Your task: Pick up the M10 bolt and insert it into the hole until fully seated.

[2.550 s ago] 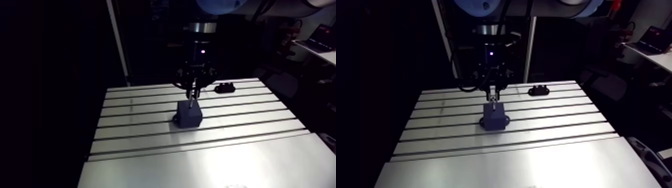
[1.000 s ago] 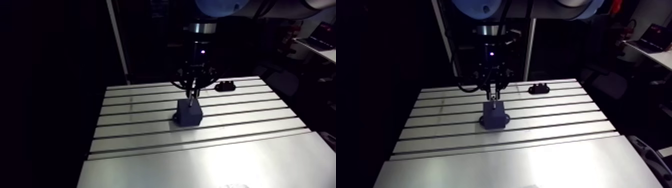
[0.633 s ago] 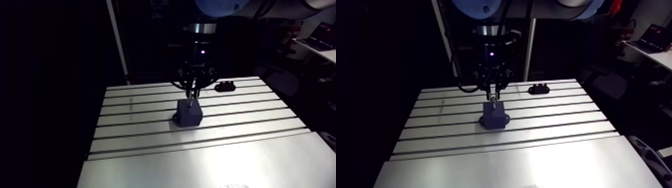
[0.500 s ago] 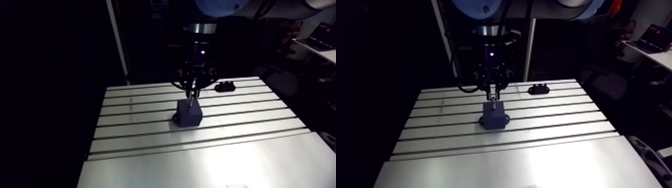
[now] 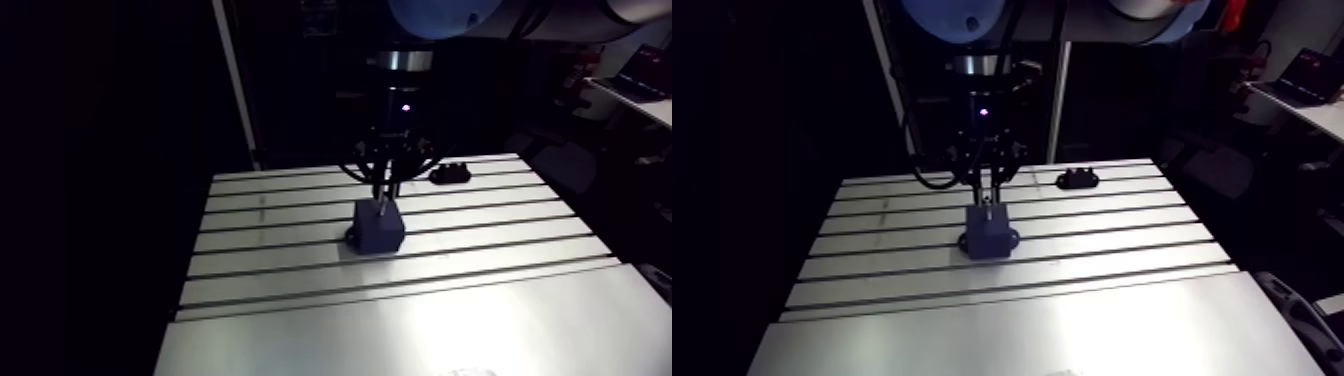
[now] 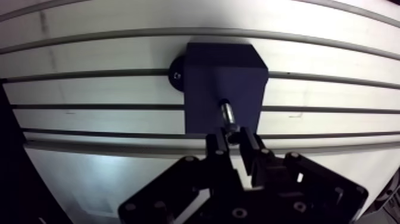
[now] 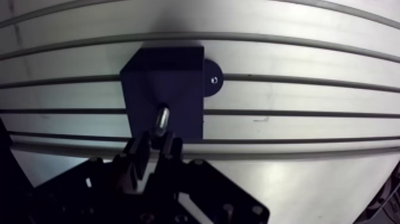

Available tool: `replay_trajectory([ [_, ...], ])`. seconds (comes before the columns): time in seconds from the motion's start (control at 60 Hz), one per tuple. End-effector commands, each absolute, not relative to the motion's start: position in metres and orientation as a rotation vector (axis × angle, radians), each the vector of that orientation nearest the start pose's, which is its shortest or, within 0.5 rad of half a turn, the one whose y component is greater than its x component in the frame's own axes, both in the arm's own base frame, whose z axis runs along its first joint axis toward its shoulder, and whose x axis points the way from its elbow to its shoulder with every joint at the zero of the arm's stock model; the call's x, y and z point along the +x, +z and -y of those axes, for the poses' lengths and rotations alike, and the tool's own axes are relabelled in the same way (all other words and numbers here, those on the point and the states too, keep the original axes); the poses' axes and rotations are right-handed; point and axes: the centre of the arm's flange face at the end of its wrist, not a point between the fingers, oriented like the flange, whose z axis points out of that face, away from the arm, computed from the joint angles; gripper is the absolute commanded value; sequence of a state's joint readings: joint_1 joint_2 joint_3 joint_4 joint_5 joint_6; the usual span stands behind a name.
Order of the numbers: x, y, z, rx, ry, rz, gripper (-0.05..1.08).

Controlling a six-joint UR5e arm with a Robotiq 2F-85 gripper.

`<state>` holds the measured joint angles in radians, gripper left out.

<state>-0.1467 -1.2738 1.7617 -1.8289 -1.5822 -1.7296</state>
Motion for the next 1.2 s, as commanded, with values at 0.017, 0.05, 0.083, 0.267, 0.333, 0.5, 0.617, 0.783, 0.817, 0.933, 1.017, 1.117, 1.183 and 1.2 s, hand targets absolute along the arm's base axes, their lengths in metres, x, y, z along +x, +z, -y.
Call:
replay_trajectory([
  [0.017,-0.5591,0.2648,0.0513,-0.021,-0.032,-2.914,1.08],
  [0.05,-0.5591,0.2648,0.0513,-0.019,-0.032,-2.914,1.08],
  [0.083,-0.5591,0.2648,0.0513,-0.021,-0.032,-2.914,1.08],
  [0.267,-0.5598,0.2659,0.0512,-0.021,-0.032,-2.916,1.08],
  [0.333,-0.5603,0.2666,0.0513,-0.021,-0.033,-2.917,1.08],
  [0.5,-0.5604,0.2666,0.0513,-0.021,-0.033,-2.917,1.08],
  [0.617,-0.5605,0.2658,0.0513,-0.021,-0.034,-2.916,1.08],
  [0.783,-0.5596,0.2645,0.0514,-0.021,-0.034,-2.913,1.08],
  [0.817,-0.5592,0.2639,0.0515,-0.021,-0.035,-2.912,1.08],
  [0.933,-0.5584,0.2627,0.0517,-0.019,-0.037,-2.91,1.08],
  [1.017,-0.5581,0.2621,0.0519,-0.014,-0.039,-2.91,1.08],
  [1.117,-0.5582,0.262,0.0519,-0.009,-0.038,-2.91,1.08],
  [1.183,-0.5581,0.2621,0.0519,-0.009,-0.038,-2.91,1.08],
  [1.2,-0.5581,0.2621,0.0519,-0.007,-0.038,-2.91,1.08],
])
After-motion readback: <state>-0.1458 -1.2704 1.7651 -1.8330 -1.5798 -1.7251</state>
